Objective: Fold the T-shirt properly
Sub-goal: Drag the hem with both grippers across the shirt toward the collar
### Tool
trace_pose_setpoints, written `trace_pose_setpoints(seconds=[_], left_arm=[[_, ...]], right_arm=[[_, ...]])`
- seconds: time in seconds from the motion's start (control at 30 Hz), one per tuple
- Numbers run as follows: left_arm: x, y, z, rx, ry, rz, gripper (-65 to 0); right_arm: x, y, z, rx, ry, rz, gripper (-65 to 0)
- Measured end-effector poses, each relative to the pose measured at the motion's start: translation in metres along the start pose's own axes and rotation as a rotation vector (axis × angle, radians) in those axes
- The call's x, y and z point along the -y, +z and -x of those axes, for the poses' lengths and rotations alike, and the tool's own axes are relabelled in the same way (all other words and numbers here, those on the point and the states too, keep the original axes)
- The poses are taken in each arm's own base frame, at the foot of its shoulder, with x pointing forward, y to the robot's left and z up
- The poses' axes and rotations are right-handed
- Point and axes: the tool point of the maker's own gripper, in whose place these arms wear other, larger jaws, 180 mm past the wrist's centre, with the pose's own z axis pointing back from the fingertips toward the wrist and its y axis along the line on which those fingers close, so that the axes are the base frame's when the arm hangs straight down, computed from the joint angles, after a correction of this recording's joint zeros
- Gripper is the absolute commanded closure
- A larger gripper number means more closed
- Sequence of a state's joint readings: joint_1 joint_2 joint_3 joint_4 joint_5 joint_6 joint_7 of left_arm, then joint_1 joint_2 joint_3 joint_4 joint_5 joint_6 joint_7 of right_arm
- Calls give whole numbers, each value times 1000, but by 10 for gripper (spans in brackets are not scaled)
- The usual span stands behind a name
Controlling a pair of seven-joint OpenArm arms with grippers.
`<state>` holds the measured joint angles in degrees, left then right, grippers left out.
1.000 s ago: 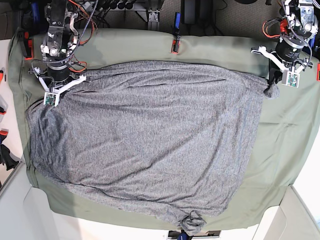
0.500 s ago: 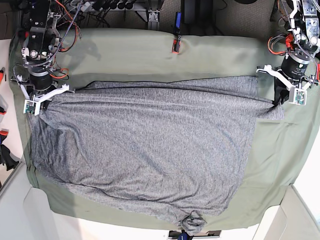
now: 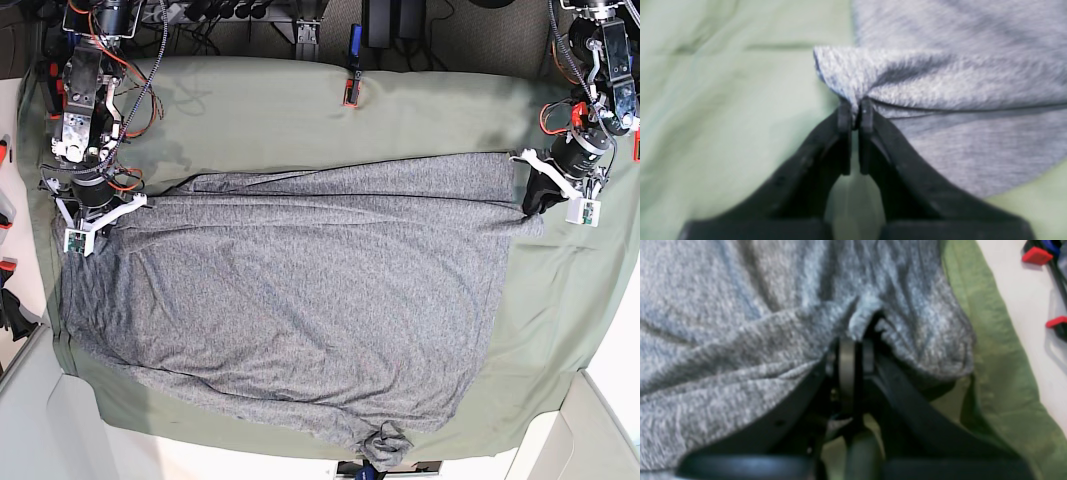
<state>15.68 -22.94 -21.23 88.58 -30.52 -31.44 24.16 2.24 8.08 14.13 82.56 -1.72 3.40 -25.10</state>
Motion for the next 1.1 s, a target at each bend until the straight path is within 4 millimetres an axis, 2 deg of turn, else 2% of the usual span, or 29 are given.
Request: trace_pose_setpoints(seconds=[0.1, 0.2, 0.27, 0.5, 0.63, 0.83, 1.0, 1.1], left_arm=[[13, 1, 4, -17, 10, 70, -265], [24, 5, 12, -43, 46, 129, -286], [29, 8, 22, -85, 64, 156, -286], [39, 23, 48, -168, 145, 213, -286], [32, 34, 56, -174, 180, 190, -286], [19, 37, 57, -161, 212, 129, -286], [25, 33, 57, -137, 206, 130, -286], [31, 31, 58, -128, 223, 137, -285]], right_arm=[[-1, 0, 1, -1, -12, -7, 0], [-1, 0, 0, -1, -13, -4, -163], [0, 0, 0, -1, -14, -3, -222], [0, 3, 2, -23, -14, -2, -225], [-3, 16, -7, 15, -38, -23, -225], [-2, 24, 2, 5, -28, -24, -225], [-2, 27, 13, -17, -23, -23, -225], [-2, 26, 10, -4, -25, -23, -225]])
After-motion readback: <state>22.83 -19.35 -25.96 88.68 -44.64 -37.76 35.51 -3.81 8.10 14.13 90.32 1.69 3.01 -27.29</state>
